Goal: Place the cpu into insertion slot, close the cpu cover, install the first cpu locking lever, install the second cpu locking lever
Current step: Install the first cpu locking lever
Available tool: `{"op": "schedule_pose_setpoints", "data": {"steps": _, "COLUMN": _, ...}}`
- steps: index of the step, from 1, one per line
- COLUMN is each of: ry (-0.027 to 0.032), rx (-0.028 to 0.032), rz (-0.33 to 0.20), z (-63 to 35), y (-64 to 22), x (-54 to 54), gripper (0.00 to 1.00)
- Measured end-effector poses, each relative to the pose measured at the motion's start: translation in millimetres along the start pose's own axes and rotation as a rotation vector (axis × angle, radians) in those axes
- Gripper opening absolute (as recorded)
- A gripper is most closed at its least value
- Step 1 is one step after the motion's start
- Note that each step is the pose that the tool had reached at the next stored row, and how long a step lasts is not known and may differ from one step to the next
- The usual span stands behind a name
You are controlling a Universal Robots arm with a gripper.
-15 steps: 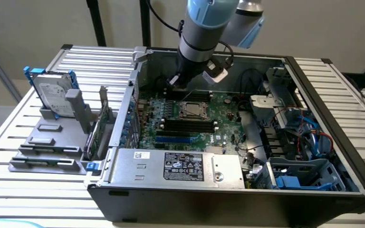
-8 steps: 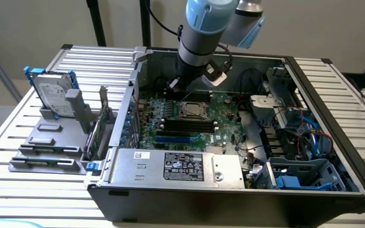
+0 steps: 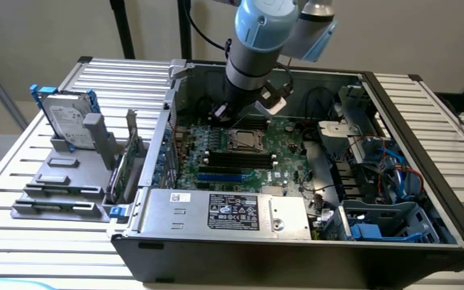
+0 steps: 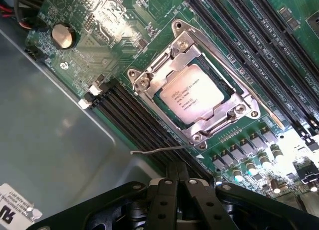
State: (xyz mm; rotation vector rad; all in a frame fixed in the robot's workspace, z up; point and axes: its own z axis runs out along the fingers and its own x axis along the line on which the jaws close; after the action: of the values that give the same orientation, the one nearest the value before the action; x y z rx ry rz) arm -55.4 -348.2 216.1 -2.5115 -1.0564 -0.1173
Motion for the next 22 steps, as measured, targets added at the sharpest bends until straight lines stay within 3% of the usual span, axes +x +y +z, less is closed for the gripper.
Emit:
{"op": "schedule_pose_setpoints", "data": {"steps": 7, "ry": -0.008, "rx": -0.0126, "rz": -0.002, "z": 6.7, "y": 2.3, "x": -1.9, "gripper": 0.11}}
{"op": "schedule_pose_setpoints", "data": {"steps": 17, "ry": -0.0084, "rx": -0.0138, "rz": -0.003, "z": 12.2, "y": 1.9, "x": -1.0, "gripper": 0.11}}
{"op": "schedule_pose_setpoints", "data": {"steps": 22, "ry": -0.0125, "rx": -0.0178, "rz": -0.002, "z": 13.5, "y": 2.2, "x": -0.4, "gripper": 0.11}}
